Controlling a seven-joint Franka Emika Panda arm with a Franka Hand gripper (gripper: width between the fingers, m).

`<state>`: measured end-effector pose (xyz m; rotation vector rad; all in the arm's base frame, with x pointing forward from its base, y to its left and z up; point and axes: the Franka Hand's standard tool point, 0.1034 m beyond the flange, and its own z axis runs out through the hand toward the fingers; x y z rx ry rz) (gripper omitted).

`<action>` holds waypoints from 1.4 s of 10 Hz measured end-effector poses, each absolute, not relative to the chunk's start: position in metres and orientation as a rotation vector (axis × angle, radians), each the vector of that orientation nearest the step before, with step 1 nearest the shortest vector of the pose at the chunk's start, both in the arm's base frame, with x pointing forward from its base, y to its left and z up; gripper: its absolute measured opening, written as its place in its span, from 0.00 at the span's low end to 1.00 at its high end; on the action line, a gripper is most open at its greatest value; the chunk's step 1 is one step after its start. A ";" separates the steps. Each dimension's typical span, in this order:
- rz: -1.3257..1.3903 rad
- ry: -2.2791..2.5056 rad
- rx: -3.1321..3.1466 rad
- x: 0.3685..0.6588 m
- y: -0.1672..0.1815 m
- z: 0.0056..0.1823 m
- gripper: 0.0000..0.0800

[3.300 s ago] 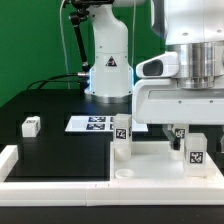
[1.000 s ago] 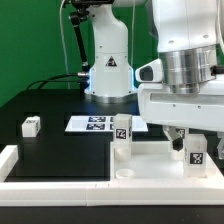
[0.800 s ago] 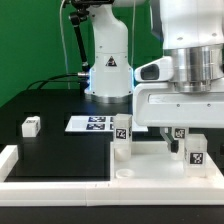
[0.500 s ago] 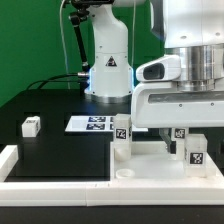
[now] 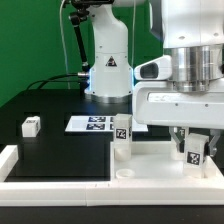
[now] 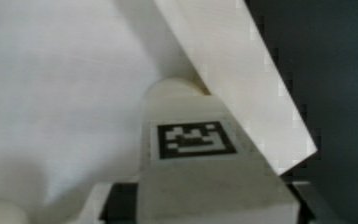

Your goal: Assemble square table

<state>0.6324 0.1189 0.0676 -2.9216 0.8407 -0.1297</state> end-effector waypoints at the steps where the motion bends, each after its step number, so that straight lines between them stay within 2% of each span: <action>1: -0.123 0.963 -2.881 0.632 0.118 0.068 0.36; 7: 0.066 2.102 -2.125 0.630 0.116 0.067 0.36; 14: 0.089 2.376 -1.821 0.629 0.117 0.067 0.36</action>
Offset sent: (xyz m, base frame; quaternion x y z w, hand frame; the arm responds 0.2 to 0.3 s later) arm 0.0092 -0.0024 -0.0008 -0.0268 0.0023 0.4244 0.9051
